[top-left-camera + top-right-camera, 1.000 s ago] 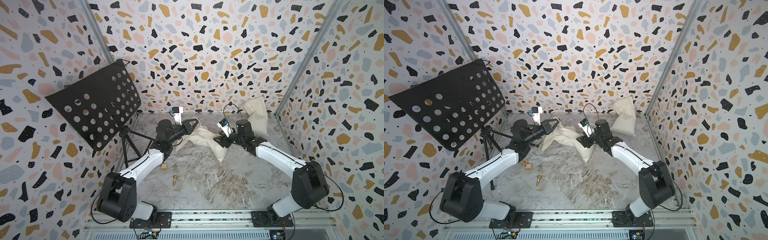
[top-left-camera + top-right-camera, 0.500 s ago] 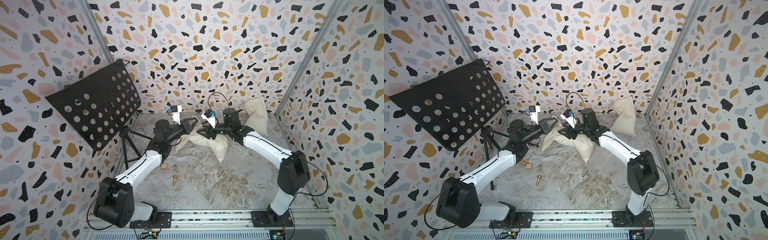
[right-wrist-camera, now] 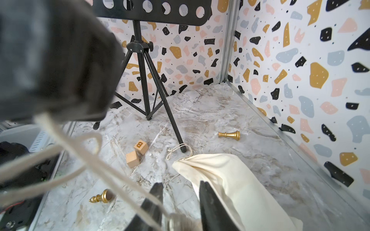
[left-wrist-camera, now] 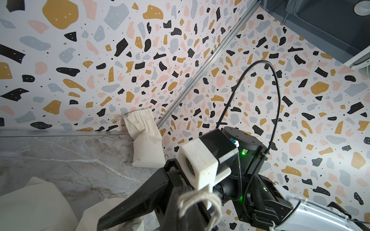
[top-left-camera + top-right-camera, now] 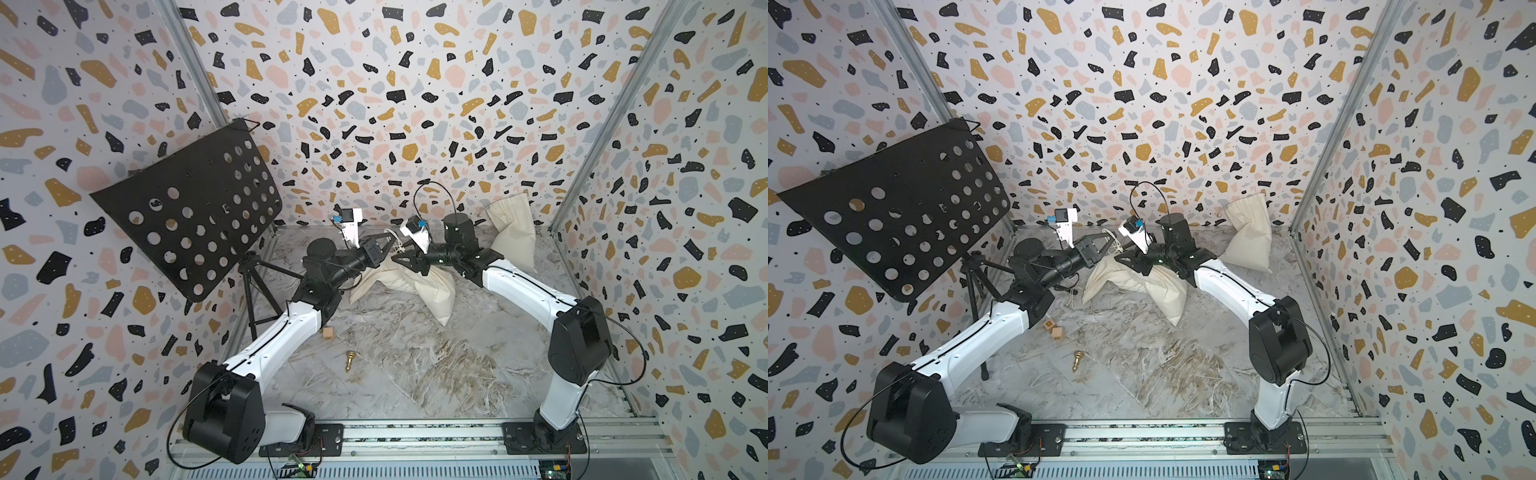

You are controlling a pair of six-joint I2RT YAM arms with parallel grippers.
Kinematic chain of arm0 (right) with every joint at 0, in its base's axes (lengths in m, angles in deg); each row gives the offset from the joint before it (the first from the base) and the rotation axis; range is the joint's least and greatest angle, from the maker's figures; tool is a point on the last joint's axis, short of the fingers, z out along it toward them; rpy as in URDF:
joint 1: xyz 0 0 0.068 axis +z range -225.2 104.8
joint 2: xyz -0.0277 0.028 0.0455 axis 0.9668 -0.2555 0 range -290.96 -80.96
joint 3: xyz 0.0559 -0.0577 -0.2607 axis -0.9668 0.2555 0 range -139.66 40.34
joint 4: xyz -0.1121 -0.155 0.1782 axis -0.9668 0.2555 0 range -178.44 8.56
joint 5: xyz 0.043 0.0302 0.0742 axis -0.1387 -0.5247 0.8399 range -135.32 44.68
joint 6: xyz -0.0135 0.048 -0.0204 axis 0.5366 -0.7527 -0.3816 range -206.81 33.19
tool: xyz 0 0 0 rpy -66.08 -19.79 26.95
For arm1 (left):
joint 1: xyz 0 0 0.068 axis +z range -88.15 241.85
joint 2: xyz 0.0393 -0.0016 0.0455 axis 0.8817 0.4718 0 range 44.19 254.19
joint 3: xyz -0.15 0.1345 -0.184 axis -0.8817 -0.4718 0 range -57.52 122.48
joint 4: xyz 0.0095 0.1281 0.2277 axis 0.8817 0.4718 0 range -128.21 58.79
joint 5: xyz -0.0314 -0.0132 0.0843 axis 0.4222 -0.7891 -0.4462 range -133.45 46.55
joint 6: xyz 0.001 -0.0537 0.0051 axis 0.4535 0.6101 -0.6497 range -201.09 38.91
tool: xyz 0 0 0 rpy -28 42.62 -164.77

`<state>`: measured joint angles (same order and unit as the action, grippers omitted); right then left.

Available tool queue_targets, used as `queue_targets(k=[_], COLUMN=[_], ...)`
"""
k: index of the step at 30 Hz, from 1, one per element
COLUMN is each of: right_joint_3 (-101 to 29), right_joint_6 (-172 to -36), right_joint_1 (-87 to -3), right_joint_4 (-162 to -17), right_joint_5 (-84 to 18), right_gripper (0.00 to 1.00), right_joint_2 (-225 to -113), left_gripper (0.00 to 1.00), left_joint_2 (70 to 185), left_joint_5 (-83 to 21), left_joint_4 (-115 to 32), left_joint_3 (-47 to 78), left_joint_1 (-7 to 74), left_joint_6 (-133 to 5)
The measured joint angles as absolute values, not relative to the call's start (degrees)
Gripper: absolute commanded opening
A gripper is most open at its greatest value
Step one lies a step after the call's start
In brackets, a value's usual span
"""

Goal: Close the soil bag
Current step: Frap the soil bag at the center of the board.

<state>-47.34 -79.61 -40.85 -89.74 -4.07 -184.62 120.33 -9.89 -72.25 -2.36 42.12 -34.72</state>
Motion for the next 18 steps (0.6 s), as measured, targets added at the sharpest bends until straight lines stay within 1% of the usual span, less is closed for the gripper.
queue_targets(k=[3, 5, 7, 10, 14, 18], right_joint_3=[-47.4, -47.4, -47.3, -45.7, -42.2, -40.2], right_joint_6=[-78.4, -77.3, -76.1, -73.5, -71.9, -71.1], right_joint_1=[-40.8, -41.1, -41.2, -41.8, -43.5, -45.8], right_joint_4=[-89.0, -88.1, -87.3, -87.8, -88.6, -89.0], right_joint_5=[-4.3, -4.6, -4.7, -4.9, -3.7, -2.4], right_gripper=[0.14, 0.09, 0.09, 0.14, 0.14, 0.14], right_joint_2=[-184.6, -184.7, -184.7, -184.0, -181.6, -180.6], left_gripper=[0.00, 0.00, 0.00, 0.00, 0.00, 0.00], left_joint_2=[120.1, 119.8, 119.1, 117.6, 116.5, 116.6], left_joint_5=[-9.9, -9.8, -9.8, -10.5, -11.4, -12.1], left_joint_4=[-71.9, -71.1, -68.9, -62.8, -52.7, -46.4], left_joint_3=[-2.4, -2.3, -2.0, -0.4, 3.3, 6.1], left_joint_1=[42.1, 42.1, 42.1, 42.1, 41.8, 41.2], left_joint_6=[-34.4, -33.9, -33.4, -33.5, -34.7, -35.1])
